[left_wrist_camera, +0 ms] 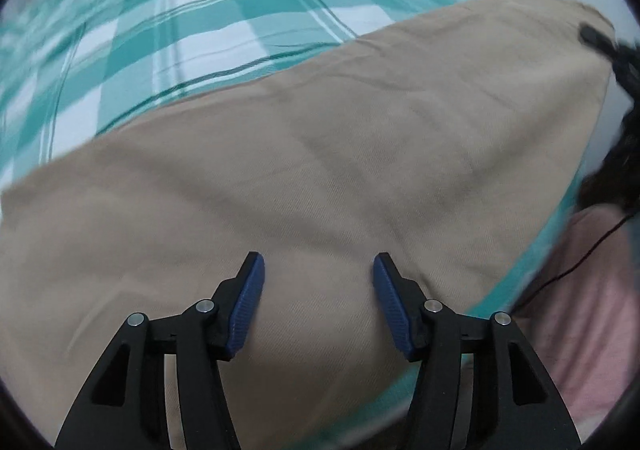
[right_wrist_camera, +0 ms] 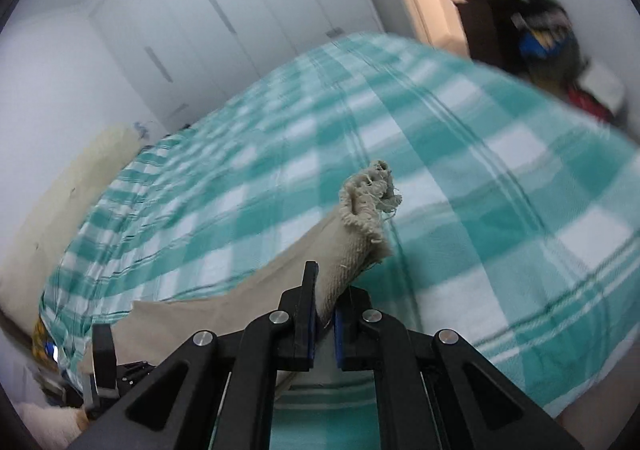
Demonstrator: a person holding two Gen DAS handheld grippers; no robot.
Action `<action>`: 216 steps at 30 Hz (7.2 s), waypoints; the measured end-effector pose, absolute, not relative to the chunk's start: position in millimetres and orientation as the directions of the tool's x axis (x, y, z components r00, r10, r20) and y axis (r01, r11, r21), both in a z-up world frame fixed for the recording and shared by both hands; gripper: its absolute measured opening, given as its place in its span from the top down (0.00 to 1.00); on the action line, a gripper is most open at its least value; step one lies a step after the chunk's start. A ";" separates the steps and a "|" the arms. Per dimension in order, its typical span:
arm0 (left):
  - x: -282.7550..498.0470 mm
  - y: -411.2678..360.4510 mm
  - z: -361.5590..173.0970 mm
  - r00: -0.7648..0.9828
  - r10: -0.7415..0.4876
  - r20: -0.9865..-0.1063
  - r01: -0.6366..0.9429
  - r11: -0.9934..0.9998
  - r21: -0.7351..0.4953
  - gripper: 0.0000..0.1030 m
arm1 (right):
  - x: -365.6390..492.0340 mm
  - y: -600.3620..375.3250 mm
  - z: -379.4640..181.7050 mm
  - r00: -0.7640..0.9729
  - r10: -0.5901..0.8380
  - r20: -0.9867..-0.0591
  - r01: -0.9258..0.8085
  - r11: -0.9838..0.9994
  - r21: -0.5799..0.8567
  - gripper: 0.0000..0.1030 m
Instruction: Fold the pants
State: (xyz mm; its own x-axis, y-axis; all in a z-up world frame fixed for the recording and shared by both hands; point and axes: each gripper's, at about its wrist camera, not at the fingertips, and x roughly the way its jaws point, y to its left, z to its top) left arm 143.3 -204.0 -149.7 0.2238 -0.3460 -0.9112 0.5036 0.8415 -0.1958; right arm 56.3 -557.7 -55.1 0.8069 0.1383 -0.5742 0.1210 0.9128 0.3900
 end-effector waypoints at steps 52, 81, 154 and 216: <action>92.1 3.7 -151.5 0.395 -0.180 -0.901 0.137 0.981 -0.136 0.42 | 207.7 -267.8 -161.6 0.404 0.252 -0.879 -0.280 0.949 0.144 0.84; 45.0 68.1 -119.4 0.444 -0.258 -0.858 0.020 0.960 -0.279 0.31 | 59.6 -256.0 -176.7 0.532 0.265 -0.804 -0.270 0.953 0.136 0.82; 36.5 313.1 -140.9 0.635 -0.185 -0.750 -0.559 0.561 -0.611 0.91 | 63.2 -259.9 -179.3 0.533 0.282 -0.798 -0.253 0.953 0.168 0.82; 45.2 52.0 -119.0 0.479 -0.200 -0.855 0.023 0.976 -0.216 0.26 | 176.5 -289.9 -182.8 0.336 0.605 -0.722 -0.024 0.771 0.636 0.37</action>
State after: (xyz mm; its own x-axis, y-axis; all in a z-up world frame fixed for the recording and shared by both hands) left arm 45.2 52.0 -119.0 0.4786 -0.2003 -0.8549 0.0231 0.9762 -0.2158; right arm 176.5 -289.9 -182.8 0.3364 0.6052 -0.7215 -0.0236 0.7714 0.6360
